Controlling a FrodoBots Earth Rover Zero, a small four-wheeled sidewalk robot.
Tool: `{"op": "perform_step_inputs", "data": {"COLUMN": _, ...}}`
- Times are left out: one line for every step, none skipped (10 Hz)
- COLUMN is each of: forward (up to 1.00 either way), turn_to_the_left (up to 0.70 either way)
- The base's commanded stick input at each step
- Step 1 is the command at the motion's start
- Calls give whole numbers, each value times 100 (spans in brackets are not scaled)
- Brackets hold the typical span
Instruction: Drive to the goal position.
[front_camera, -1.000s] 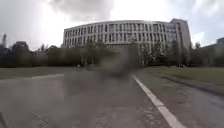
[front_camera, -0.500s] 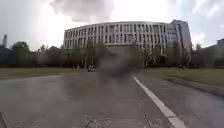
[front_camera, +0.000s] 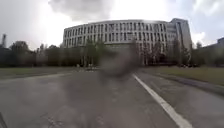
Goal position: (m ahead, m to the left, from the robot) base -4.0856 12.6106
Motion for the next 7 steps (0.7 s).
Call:
{"op": "perform_step_inputs", "data": {"forward": 70, "turn_to_the_left": 0}}
{"op": "perform_step_inputs", "data": {"forward": 70, "turn_to_the_left": 0}}
{"op": "perform_step_inputs", "data": {"forward": 70, "turn_to_the_left": 0}}
{"op": "perform_step_inputs", "data": {"forward": 70, "turn_to_the_left": 0}}
{"op": "perform_step_inputs", "data": {"forward": 70, "turn_to_the_left": 0}}
{"op": "perform_step_inputs", "data": {"forward": 70, "turn_to_the_left": 0}}
{"op": "perform_step_inputs", "data": {"forward": 70, "turn_to_the_left": 0}}
